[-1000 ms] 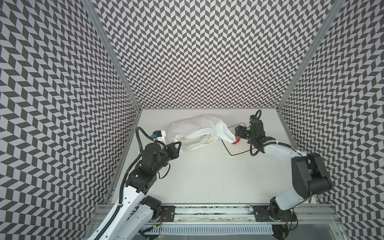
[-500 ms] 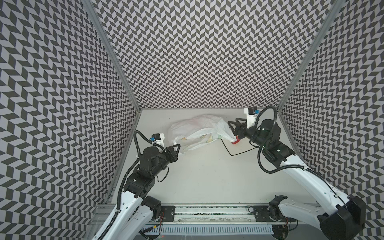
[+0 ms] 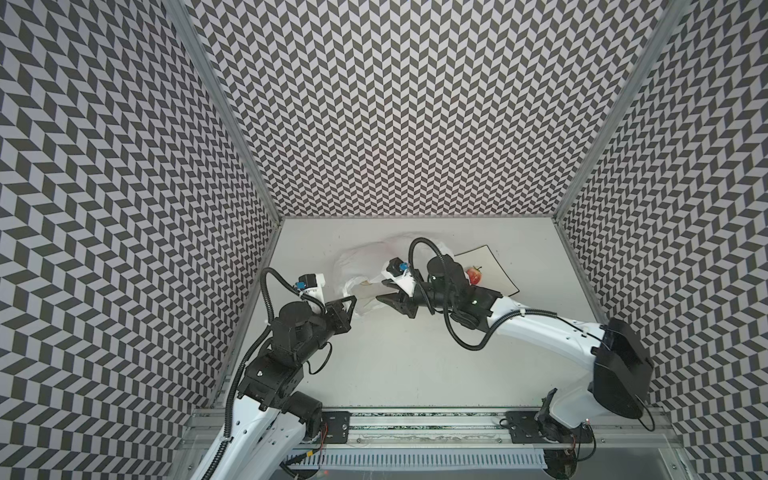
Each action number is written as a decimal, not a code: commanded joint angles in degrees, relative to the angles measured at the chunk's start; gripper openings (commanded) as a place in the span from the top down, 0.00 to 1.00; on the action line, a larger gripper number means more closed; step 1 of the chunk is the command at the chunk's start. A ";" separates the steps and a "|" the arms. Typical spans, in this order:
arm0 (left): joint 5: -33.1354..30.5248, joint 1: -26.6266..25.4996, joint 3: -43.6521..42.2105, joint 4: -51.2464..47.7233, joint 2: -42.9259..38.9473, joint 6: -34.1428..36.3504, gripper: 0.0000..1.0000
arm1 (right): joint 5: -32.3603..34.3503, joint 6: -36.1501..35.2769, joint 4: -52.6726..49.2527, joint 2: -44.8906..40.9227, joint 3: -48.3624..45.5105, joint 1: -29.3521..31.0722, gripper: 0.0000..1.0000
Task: Take the fake fruits out of the plastic bag
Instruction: 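Reach the right gripper back into the bag mouth held by the left gripper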
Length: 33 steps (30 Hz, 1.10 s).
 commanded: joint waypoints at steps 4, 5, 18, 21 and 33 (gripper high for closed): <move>-0.23 -0.09 3.40 -5.78 -0.43 2.37 1.00 | -4.72 -6.63 4.14 10.19 5.01 2.24 0.64; -0.41 -0.15 3.40 -6.22 -0.89 2.19 1.00 | -6.12 -6.36 5.04 11.25 4.86 2.47 0.65; -3.64 -0.14 8.59 -18.40 -4.05 3.24 1.00 | 1.66 16.65 11.39 24.37 10.30 1.21 0.68; -2.31 -0.16 9.46 -20.48 -1.33 3.24 1.00 | 9.28 25.09 11.09 25.67 10.12 0.66 0.59; -0.95 -0.15 10.48 -26.31 1.82 1.20 1.00 | 24.03 47.76 11.84 28.37 9.54 0.39 0.39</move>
